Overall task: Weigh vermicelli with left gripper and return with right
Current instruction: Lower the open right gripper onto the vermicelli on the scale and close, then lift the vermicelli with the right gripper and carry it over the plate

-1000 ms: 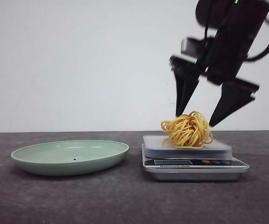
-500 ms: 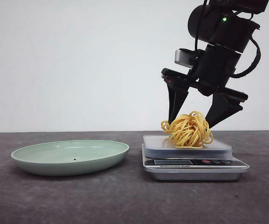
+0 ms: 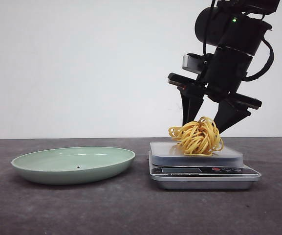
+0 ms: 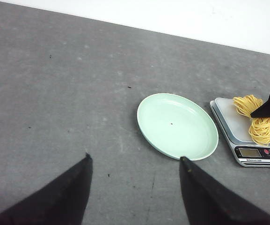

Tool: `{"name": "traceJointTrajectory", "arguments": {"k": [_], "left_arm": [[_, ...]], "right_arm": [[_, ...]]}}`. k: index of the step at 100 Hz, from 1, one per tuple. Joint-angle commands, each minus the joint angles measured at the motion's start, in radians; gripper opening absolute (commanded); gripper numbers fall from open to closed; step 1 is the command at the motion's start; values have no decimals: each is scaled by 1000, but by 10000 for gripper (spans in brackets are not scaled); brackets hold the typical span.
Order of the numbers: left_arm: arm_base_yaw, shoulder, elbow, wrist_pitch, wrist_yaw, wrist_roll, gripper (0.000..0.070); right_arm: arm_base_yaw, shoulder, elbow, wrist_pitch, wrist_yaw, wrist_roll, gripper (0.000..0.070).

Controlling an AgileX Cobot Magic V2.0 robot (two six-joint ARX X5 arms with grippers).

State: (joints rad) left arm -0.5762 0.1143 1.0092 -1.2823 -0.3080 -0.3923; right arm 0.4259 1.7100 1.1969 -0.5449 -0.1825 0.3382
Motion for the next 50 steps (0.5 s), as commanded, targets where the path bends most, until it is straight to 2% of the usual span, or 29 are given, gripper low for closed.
{"name": "traceJointTrajectory", "arguments": {"k": [1,4,8,9,26,50], "left_arm": [[-4,2,14,10,2,6,349],[-4,2,14,10,3,6,349],[-4,2,14,10,2,6,349],[-4,2,14,10,2,6,349],[-4,2,14,0,2,6,349],[-4,2,14,-5,2,6,349]], "right_arm": [[10,16,23,-4,3,17,173],[12,16,23,-4,3,18,120],[16,16,23,-3,0,18,6],[16,16,23,-3,0,18,0],[31,16,23,0,31,31,0],[36,-46,32,28,33,44,0]]}}
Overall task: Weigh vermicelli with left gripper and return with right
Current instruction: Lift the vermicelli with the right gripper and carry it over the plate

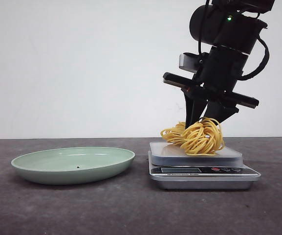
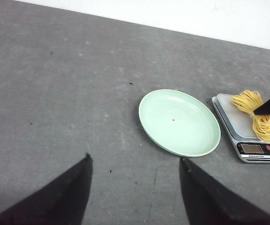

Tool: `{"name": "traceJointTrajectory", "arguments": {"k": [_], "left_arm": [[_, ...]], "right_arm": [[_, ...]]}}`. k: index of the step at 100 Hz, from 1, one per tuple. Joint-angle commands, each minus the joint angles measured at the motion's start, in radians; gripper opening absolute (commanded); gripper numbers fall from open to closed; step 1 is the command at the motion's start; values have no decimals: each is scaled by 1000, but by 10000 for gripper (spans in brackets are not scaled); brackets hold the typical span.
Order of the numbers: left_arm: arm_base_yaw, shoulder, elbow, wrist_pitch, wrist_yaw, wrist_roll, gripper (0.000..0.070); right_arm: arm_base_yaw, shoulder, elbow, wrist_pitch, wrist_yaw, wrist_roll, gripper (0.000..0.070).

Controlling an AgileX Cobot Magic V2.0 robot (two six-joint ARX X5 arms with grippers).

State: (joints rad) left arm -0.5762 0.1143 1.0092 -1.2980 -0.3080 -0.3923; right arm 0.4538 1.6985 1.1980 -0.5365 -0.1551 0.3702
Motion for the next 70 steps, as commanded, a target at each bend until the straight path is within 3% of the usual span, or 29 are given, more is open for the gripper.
{"name": "traceJointTrajectory", "arguments": {"k": [1,14,36,70], "left_arm": [[-4,2,14,11,2,6,349],[-4,2,14,12,2,6,349],[-4,2,14,12,2,6,349],[-4,2,14,16,2,6,349]], "right_arm": [[8,-40,32,20,6,12,0],[25,-127,45,27,1,11,0],[107,-242,122,71,-77,33,0],[253,-179,361,199,-79,120,0]]}}
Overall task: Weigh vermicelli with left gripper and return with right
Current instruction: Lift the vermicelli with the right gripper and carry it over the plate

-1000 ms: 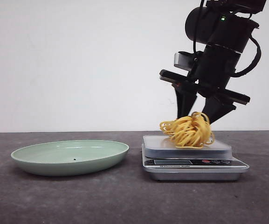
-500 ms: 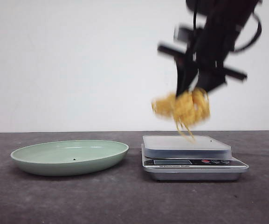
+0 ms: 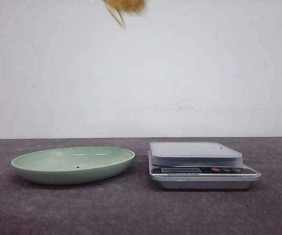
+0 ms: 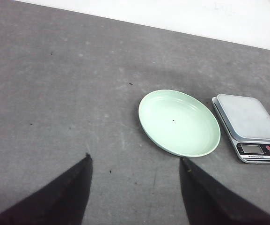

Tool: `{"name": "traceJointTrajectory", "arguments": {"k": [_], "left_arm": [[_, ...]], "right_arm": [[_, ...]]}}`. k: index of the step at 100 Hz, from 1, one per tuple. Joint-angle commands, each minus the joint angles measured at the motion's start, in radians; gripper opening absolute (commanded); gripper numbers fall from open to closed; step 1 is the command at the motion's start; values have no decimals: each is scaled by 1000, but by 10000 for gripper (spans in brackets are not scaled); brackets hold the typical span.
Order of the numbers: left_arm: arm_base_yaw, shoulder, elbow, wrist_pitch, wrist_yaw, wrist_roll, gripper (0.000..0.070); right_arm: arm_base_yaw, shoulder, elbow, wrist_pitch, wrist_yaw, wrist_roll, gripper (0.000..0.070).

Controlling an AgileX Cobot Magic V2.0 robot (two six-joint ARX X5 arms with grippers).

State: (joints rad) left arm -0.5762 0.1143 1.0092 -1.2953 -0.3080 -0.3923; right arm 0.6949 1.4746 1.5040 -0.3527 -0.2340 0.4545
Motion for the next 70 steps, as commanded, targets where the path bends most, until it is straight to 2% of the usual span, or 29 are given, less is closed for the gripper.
{"name": "traceJointTrajectory", "arguments": {"k": [1,20,70], "left_arm": [[-4,2,14,13,2,6,349],[-4,2,14,13,-6,6,349],[-4,2,14,13,-38,6,349]], "right_arm": [[12,51,63,14,0,36,0],[12,198,168,-1,-2,56,0],[42,570,172,-28,-35,124,0]]}}
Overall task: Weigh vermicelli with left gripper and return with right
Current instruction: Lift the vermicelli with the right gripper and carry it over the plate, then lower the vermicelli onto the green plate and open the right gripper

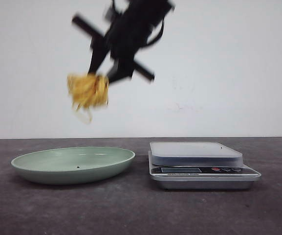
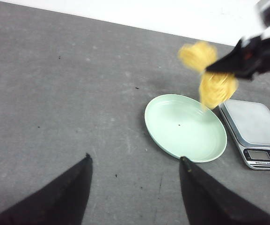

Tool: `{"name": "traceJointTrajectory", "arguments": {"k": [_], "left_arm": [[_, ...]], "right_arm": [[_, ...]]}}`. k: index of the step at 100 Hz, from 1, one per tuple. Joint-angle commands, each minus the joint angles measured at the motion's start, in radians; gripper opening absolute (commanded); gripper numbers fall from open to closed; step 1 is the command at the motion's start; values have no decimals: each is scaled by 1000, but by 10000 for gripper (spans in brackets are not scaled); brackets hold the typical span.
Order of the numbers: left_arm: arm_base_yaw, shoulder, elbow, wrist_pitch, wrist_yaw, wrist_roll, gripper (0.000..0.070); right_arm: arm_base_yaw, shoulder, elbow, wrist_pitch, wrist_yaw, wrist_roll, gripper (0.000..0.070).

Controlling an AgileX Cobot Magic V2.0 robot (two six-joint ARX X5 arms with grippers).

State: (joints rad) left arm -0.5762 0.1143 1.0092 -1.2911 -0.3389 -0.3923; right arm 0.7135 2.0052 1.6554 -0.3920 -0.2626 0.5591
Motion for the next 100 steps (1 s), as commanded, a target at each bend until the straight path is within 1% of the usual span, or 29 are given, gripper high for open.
{"name": "traceJointTrajectory", "arguments": {"k": [1,12,20,40,53,69,74,91,96,100], "left_arm": [[-4,2,14,9,-8,6,349],[-4,2,14,9,-9,6,349],[-4,2,14,9,-9,7,349],[-4,2,14,8,-9,7,349],[-4,2,14,6,-10,7,349],[-4,2,14,5,-10,10,349],[-4,2,14,5,-10,10,349],[-4,2,14,5,-10,11,349],[-4,1,14,5,-10,11,349],[-4,2,14,5,-10,10,349]], "right_arm": [[25,44,20,10,-7,19,0],[46,92,20,2,-5,37,0],[61,105,20,-10,23,42,0],[103,108,20,-19,152,96,0],[119,108,20,-63,269,138,0],[140,108,20,-73,372,172,0],[143,108,20,-69,383,176,0],[146,108,20,-76,382,193,4],[150,108,20,-84,385,193,33],[153,108,20,-92,393,193,81]]}}
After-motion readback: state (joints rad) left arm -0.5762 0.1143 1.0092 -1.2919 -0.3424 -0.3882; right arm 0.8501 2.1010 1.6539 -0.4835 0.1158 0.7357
